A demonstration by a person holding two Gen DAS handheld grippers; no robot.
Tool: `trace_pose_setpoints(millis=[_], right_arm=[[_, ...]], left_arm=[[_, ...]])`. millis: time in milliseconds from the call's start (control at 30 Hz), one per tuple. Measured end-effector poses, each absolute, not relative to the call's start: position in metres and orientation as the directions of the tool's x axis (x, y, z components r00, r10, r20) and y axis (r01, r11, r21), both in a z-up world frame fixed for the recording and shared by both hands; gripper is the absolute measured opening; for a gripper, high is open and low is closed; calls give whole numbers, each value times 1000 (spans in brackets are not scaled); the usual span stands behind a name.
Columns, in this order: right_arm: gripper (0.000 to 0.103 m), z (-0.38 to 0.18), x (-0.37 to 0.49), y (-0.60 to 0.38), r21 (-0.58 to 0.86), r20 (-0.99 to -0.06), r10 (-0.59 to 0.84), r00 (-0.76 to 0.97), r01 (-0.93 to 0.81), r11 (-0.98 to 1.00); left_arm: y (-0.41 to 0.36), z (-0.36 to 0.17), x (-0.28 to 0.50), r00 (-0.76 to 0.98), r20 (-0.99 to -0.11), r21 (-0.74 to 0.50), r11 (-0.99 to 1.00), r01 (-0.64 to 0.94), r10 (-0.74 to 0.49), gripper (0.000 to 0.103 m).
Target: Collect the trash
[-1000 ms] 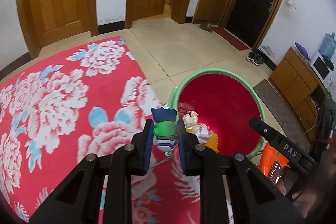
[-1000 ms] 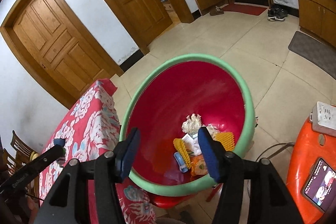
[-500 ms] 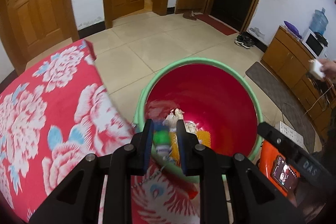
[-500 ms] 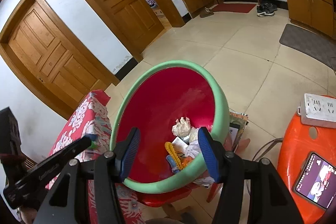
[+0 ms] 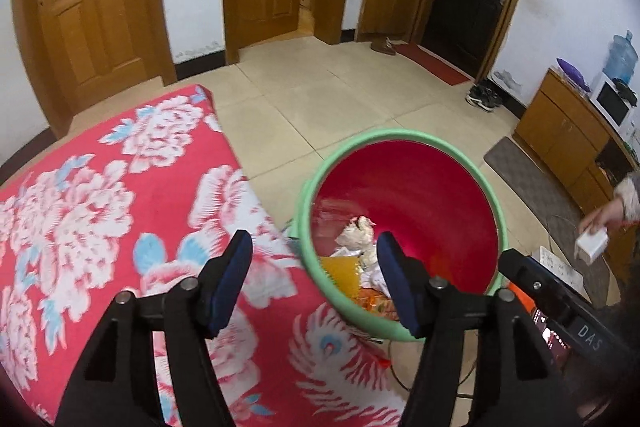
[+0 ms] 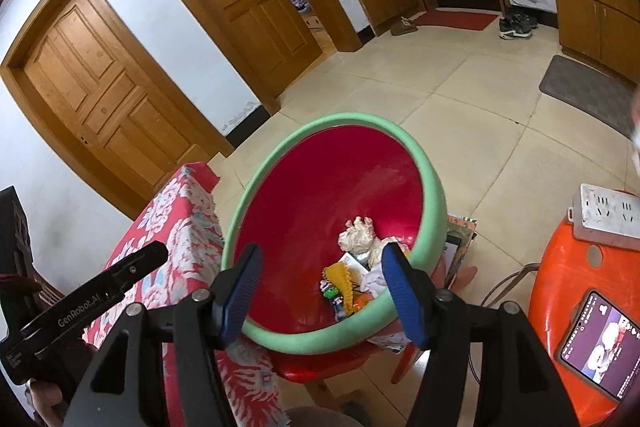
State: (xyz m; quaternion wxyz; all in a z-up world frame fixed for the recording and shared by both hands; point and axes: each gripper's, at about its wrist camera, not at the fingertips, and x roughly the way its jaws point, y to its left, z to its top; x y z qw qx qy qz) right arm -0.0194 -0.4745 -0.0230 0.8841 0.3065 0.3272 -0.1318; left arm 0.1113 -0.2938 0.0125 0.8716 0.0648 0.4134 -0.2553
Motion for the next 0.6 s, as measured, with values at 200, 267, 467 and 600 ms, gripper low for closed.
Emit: trace_pose_setpoints(millis=[200,267,467,600], right_arm=[[67,-10,-23,-454,451,-645,-3,764,384,806],[70,-3,-25,-443,454,-635,14,773,358,816],[79,14,-31,-411,437,-623,31,782,314,843],[89,27,-40,-385,426,-608,49,792,274,862]], left_arm=[[-259,25,101,559,-751,-92,894,439,-352,69],[-244,29,97,568,-754,-89,908,410,-331,69],[-198,40,78,601,-748,-85,939,333,-281,78],[-169,49,62,627,-737,-80,953,291,-253,85]])
